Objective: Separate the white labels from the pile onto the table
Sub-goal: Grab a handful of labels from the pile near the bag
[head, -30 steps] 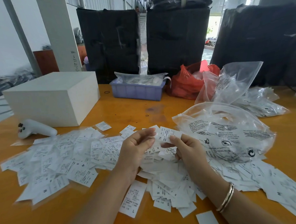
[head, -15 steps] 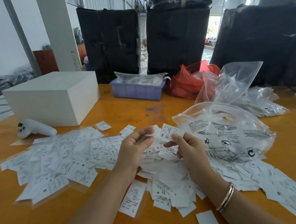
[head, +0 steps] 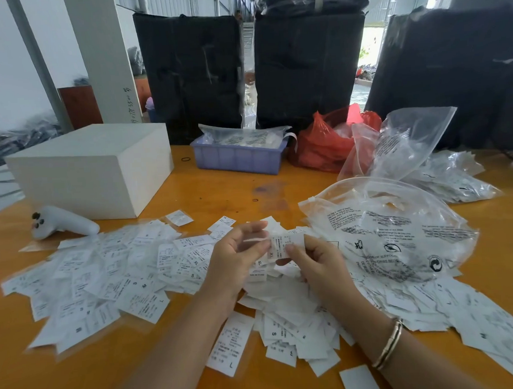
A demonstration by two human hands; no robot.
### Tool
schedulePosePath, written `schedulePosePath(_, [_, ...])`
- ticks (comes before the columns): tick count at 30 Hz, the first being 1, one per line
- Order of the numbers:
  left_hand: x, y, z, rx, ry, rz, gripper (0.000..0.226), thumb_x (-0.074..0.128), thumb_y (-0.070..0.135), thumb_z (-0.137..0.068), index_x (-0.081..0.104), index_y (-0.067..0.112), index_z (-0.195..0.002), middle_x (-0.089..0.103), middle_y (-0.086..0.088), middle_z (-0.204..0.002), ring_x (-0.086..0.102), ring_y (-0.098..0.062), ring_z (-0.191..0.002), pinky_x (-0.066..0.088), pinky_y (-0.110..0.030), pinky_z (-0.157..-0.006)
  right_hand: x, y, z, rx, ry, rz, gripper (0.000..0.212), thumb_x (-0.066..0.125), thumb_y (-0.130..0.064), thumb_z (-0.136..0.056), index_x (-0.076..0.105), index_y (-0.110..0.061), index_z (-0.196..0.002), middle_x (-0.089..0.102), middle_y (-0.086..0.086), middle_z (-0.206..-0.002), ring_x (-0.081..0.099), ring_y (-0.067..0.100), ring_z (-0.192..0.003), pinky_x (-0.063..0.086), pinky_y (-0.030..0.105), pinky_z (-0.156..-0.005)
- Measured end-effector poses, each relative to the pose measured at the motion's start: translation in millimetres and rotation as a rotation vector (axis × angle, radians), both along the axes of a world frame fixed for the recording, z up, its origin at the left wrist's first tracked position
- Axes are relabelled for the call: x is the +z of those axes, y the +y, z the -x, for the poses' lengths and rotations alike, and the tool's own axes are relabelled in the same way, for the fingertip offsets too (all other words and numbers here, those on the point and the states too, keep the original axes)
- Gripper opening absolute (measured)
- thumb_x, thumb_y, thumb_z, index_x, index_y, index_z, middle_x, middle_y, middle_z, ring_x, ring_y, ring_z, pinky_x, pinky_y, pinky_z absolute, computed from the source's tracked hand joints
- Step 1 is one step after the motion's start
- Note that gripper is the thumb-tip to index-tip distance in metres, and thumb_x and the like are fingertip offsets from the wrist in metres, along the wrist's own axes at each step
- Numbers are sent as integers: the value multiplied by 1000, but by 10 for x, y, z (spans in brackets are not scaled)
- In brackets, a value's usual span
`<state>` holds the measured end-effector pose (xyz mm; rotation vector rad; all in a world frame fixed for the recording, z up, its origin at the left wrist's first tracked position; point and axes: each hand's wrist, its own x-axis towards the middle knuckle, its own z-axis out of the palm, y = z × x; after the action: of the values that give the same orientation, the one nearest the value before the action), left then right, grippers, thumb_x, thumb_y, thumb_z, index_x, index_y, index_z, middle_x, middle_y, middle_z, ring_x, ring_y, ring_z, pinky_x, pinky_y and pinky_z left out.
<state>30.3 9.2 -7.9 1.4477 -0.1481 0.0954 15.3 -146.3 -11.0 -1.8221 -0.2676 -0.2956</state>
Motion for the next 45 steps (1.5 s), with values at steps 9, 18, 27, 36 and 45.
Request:
schedulePosePath(9, [42, -11, 30, 74, 51, 46, 18, 74, 36, -70, 75, 23, -81, 75, 3, -80, 71, -9, -78, 51, -11, -65, 13, -66, -25, -74, 27, -308, 8, 62, -21, -90, 65, -13, -87, 59, 30, -83, 45, 17, -56, 40, 26, -50])
schedulePosePath(18, [42, 5, 31, 39, 82, 96, 35, 74, 51, -56, 77, 28, -83, 75, 1, -83, 70, -10, -79, 53, -17, -69, 10, 3, 11, -101, -82, -265, 16, 59, -23, -92, 57, -10, -82, 49, 9, -65, 38, 20, -54, 33, 34, -49])
schedulePosePath(27, [73, -21, 52, -6, 105, 151, 33, 73, 49, -57, 79, 22, -76, 75, -3, -80, 71, -11, -75, 53, -14, -65, 32, 14, 13, -106, -101, -218, 12, 56, -21, -93, 58, -11, -88, 52, 9, -67, 41, 18, -54, 38, 25, -47])
schedulePosePath(36, [76, -14, 66, -24, 128, 138, 29, 72, 44, -62, 78, 19, -75, 75, -4, -78, 71, -11, -74, 53, -15, -64, 62, 30, 30, -92, -118, -211, 8, 56, -21, -93, 59, -22, -86, 53, 5, -66, 43, 18, -53, 39, 27, -47])
schedulePosePath(45, [86, -36, 79, -110, 147, 107, 27, 72, 47, -60, 79, 23, -71, 74, -1, -74, 70, -9, -70, 52, -15, -64, 104, 42, 39, -92, -135, -291, 8, 55, -17, -93, 58, -21, -87, 56, -7, -63, 42, 13, -52, 37, 23, -45])
